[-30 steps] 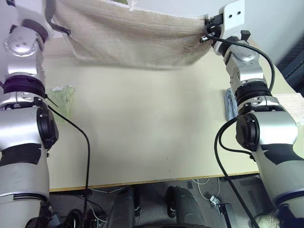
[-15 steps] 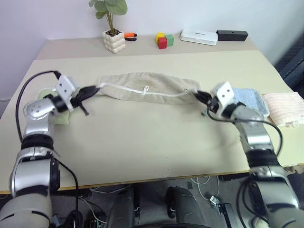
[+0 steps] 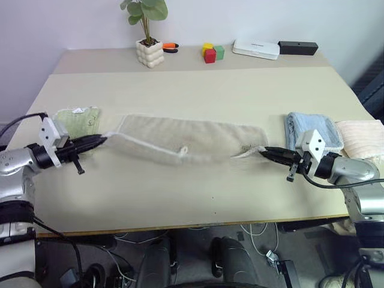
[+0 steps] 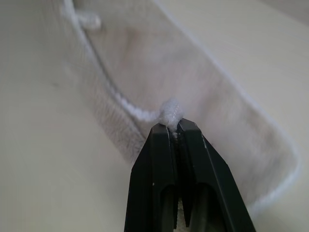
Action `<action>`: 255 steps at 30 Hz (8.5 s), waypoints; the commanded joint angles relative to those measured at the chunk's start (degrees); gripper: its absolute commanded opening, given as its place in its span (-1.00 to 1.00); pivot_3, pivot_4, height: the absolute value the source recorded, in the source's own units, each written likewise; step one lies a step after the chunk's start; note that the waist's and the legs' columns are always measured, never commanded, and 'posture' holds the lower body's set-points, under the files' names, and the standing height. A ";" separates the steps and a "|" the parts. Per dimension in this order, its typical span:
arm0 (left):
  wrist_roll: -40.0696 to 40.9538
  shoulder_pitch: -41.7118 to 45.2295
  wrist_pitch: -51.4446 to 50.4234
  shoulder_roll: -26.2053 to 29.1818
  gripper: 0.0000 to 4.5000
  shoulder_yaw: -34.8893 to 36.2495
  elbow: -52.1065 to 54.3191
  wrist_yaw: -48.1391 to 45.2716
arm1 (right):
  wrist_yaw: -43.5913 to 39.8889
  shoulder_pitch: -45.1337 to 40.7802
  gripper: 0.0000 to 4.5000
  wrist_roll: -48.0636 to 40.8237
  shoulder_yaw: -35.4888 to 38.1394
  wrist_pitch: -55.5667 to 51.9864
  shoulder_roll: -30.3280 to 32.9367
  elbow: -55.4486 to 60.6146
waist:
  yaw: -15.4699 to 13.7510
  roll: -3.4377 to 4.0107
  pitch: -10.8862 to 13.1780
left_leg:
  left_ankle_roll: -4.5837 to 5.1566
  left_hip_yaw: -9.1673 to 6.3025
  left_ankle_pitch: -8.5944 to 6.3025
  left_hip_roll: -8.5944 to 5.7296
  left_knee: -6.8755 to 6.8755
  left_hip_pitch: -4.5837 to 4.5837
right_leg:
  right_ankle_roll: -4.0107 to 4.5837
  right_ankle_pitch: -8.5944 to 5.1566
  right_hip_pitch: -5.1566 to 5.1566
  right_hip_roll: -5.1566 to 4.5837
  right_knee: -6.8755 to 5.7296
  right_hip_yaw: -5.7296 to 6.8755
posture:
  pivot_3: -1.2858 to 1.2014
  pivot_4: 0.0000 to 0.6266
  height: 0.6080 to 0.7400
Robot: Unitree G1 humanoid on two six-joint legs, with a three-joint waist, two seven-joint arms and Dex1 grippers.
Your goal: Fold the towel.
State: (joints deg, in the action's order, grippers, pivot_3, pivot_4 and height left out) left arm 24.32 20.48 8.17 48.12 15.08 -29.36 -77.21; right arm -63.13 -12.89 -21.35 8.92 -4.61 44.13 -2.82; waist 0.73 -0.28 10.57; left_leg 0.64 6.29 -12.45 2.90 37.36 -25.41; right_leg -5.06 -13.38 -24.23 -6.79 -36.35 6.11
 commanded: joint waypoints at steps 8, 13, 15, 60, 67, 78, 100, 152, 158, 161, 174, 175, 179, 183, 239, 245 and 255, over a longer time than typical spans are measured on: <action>6.08 -11.69 -9.52 2.91 -1.00 8.65 15.24 2.77 | -2.51 4.22 -0.99 -2.21 5.63 1.47 3.50 1.95 | -0.34 0.00 -0.01 | 0.01 -0.08 -0.02 0.04 -0.01 -0.01 | 0.02 -0.01 0.03 -0.03 0.06 0.01 | 0.03 -0.52 1.00; 2.74 -4.12 -6.57 0.81 -1.00 5.40 9.47 5.33 | 0.35 -2.60 -0.99 0.11 3.49 3.68 1.24 -3.86 | -0.28 0.00 -0.01 | 0.00 -0.05 -0.01 -0.01 0.00 0.02 | 0.02 0.00 0.03 -0.01 0.06 0.01 | 0.03 -0.52 1.00; 1.06 -1.48 -4.65 0.15 -1.00 4.42 6.83 5.89 | 1.60 -5.06 -0.99 0.73 2.99 3.92 0.32 -5.79 | -0.18 -0.01 -0.02 | 0.00 -0.02 -0.01 -0.02 0.00 0.00 | 0.03 0.01 0.01 0.00 0.06 0.01 | 0.03 -0.52 1.00; -17.84 22.52 19.24 -9.89 -1.00 -5.81 -34.59 23.04 | 21.32 -23.04 -0.99 18.97 -5.50 24.03 -8.22 -37.83 | 0.05 -0.02 -0.02 | -0.22 0.22 0.15 -0.08 0.00 -0.02 | 0.00 0.03 0.00 0.01 -0.02 0.02 | 0.03 -0.52 1.00; -17.91 22.92 20.40 -9.82 -1.00 -5.35 -35.45 25.55 | 23.48 -23.93 -0.99 18.62 -5.10 24.36 -8.86 -38.97 | 0.01 -0.02 -0.02 | -0.22 0.22 0.15 -0.08 0.00 -0.02 | 0.00 0.03 0.00 0.01 -0.03 0.02 | 0.03 -0.52 1.00; -15.81 23.06 11.74 -12.06 -0.15 -4.35 -36.02 23.01 | 23.12 -22.41 -0.36 20.50 -6.83 23.56 -9.43 -38.70 | 0.08 -0.02 -0.02 | -0.24 0.23 0.16 -0.08 -0.01 -0.01 | 0.00 0.03 0.00 0.02 -0.04 0.02 | 0.03 -0.52 1.00; 2.55 18.50 -21.46 -25.03 -0.94 0.40 6.25 30.46 | 30.48 -21.70 -1.00 10.04 -3.15 5.13 -19.89 -15.71 | 0.05 -0.03 -0.02 | -0.32 0.14 0.21 -0.08 0.06 0.02 | 0.00 0.03 0.09 0.02 -0.12 0.01 | 0.03 -0.52 1.00; 3.15 15.00 -20.15 -16.16 1.00 -6.19 6.00 5.79 | 65.15 1.59 0.98 -48.31 28.15 -55.91 -26.59 21.27 | -0.08 -0.03 -0.30 | 0.03 -0.15 -0.01 -0.04 -0.09 0.00 | 0.03 0.03 0.08 0.02 0.00 0.07 | 0.03 -0.52 1.00; 3.73 17.57 -22.48 -14.31 1.00 -8.04 5.96 -1.49 | 76.07 6.63 0.98 -59.84 27.06 -53.87 -30.30 22.45 | -0.20 -0.02 -0.30 | 0.04 -0.18 -0.01 -0.05 -0.07 -0.02 | 0.03 0.03 0.12 0.01 0.07 0.06 | 0.03 -0.52 1.00; 3.03 18.12 -21.76 -15.20 1.00 -8.16 5.69 -1.41 | 78.88 7.46 0.98 -61.19 25.15 -51.48 -31.58 21.54 | -0.06 -0.02 -0.30 | 0.06 -0.19 -0.03 -0.05 -0.10 -0.01 | 0.03 0.02 0.11 0.02 0.10 0.04 | 0.03 -0.52 1.00; 5.28 13.28 -26.38 -14.05 1.00 -8.02 14.56 -1.21 | 80.17 2.16 0.37 -54.40 20.64 -42.18 -30.73 10.25 | 0.01 -0.02 -0.30 | 0.07 -0.19 -0.03 -0.05 -0.09 -0.04 | 0.03 0.02 0.09 0.04 0.13 0.02 | 0.03 -0.52 1.00; 5.30 12.99 -26.49 -13.84 1.00 -7.86 15.04 -0.94 | 79.57 1.36 0.18 -54.12 20.24 -42.10 -30.67 9.28 | 0.05 -0.02 -0.30 | 0.07 -0.19 -0.03 -0.05 -0.10 -0.03 | 0.03 0.02 0.09 0.04 0.13 0.02 | 0.03 -0.52 1.00; 5.93 11.96 -27.05 -13.23 1.00 -6.83 16.47 0.25 | 79.15 -1.08 -0.80 -51.75 19.25 -41.38 -30.66 6.79 | 0.08 -0.03 -0.31 | 0.07 -0.19 -0.03 -0.03 -0.11 -0.02 | 0.03 0.02 0.09 0.06 0.13 0.02 | 0.03 -0.52 1.00; 6.22 10.50 -27.23 -12.93 1.00 -6.63 17.90 1.33 | 79.04 -1.44 -0.98 -50.35 18.60 -40.84 -31.77 6.09 | 0.04 -0.08 -0.34 | 0.07 -0.19 -0.03 -0.03 -0.10 0.00 | 0.03 0.02 0.13 0.05 0.13 0.02 | 0.03 -0.52 1.00; 5.93 8.80 -22.68 -12.54 1.00 -5.15 17.00 5.15 | 24.58 -7.84 -0.98 -0.98 -5.51 -29.47 -2.57 22.15 | -0.24 -0.13 -0.35 | 0.08 -0.13 -0.04 -0.05 -0.08 -0.12 | 0.02 0.01 -0.03 0.02 0.17 0.03 | 0.03 -0.52 1.00; 6.06 7.88 -22.81 -12.81 1.00 -5.11 18.17 5.74 | 23.29 -11.12 -0.98 -1.01 -11.07 -30.72 -6.92 21.80 | -0.25 -0.13 -0.34 | 0.08 -0.15 -0.04 -0.05 -0.04 -0.13 | 0.02 0.02 -0.01 0.02 0.17 0.03 | 0.03 -0.52 1.00; 6.63 5.93 -23.79 -12.66 1.00 -4.83 21.45 7.25 | 23.36 -17.17 -0.98 4.88 -18.92 -26.98 -15.16 12.42 | -0.14 -0.13 -0.34 | 0.07 -0.10 -0.03 -0.06 -0.05 -0.15 | 0.02 0.02 -0.03 0.03 0.14 0.04 | 0.03 -0.52 1.00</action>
State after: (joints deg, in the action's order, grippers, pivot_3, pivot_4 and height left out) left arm 29.58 26.65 -15.71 34.76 8.76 -10.25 -70.28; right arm -39.50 -28.55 -16.95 -10.04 -32.80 29.54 8.73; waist 0.59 -0.41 10.22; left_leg 0.71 6.19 -12.48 2.84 37.30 -25.55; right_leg -5.05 -13.37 -24.26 -6.76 -36.21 6.16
